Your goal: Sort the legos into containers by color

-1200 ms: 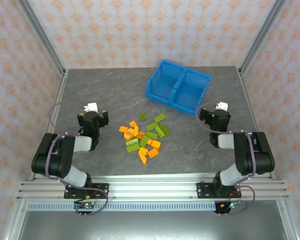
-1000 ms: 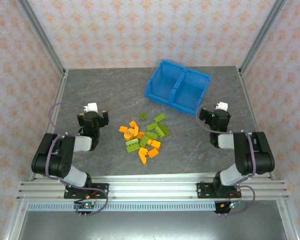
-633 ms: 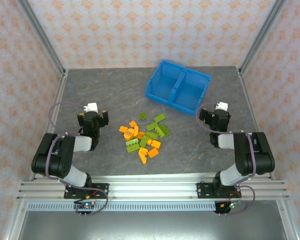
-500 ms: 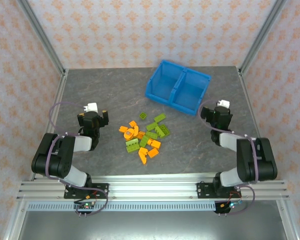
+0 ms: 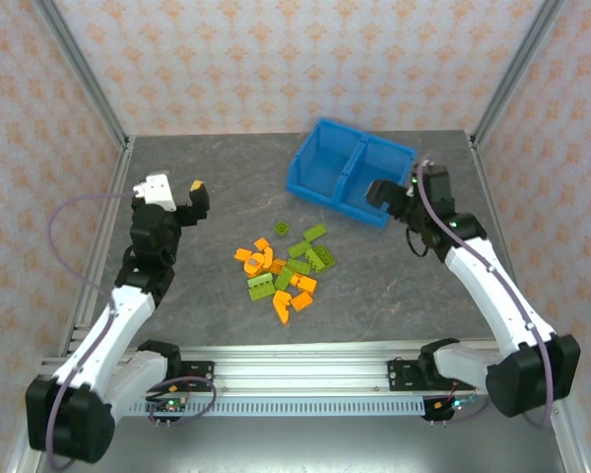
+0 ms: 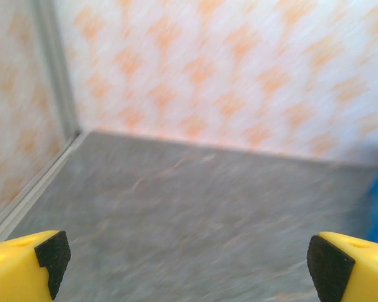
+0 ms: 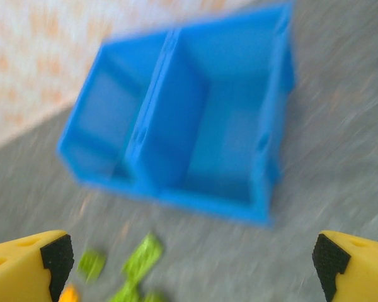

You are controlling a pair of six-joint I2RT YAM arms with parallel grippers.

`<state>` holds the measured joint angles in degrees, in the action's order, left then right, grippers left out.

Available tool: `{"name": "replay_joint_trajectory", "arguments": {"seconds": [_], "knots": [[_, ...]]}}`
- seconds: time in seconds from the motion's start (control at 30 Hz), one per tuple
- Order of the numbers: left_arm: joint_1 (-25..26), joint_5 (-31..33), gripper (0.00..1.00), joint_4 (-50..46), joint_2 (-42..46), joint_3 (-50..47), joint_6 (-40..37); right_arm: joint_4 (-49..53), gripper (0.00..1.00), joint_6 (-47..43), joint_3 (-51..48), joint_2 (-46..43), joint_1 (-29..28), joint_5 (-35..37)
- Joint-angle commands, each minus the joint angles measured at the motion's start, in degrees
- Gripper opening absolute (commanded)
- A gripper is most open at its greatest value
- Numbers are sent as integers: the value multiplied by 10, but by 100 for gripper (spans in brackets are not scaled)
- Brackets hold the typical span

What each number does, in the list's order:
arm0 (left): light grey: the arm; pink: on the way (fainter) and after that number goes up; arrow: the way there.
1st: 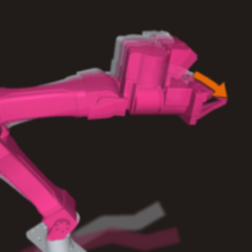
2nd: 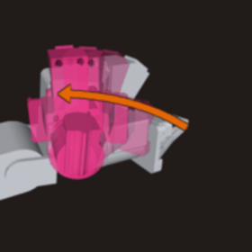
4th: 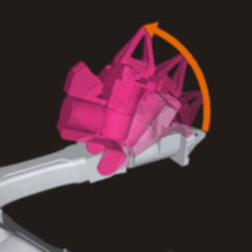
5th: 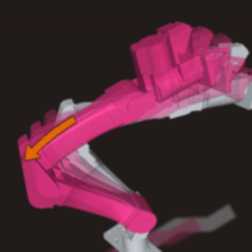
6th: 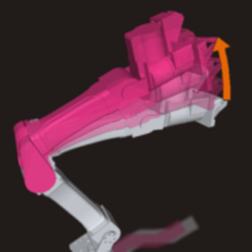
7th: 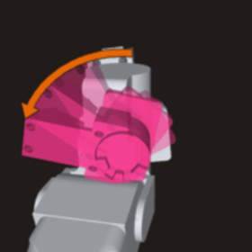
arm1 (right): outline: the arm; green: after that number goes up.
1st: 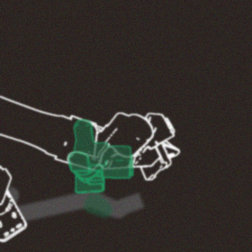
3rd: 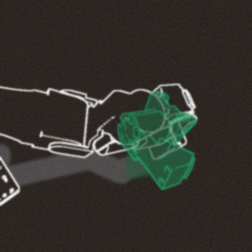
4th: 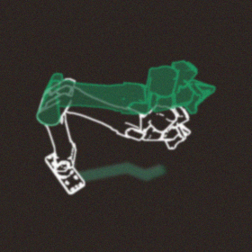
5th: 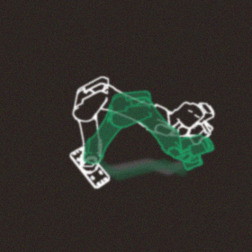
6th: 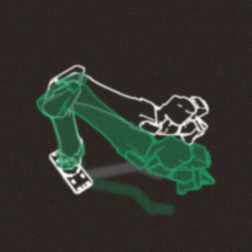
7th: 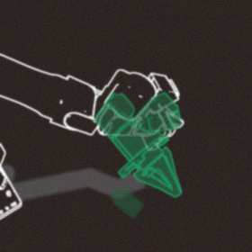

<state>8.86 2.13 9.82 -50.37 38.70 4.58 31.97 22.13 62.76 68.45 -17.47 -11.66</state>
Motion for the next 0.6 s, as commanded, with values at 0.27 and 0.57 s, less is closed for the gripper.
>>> {"name": "replay_joint_trajectory", "arguments": {"seconds": [0.27,0.57], "knots": [[245,-344,100,-561,-43,214,-450,162,99,19,68,202,-126,-54],[254,-375,100,-516,-43,138,-505,126,87,-25,104,320,-180,-14]]}}
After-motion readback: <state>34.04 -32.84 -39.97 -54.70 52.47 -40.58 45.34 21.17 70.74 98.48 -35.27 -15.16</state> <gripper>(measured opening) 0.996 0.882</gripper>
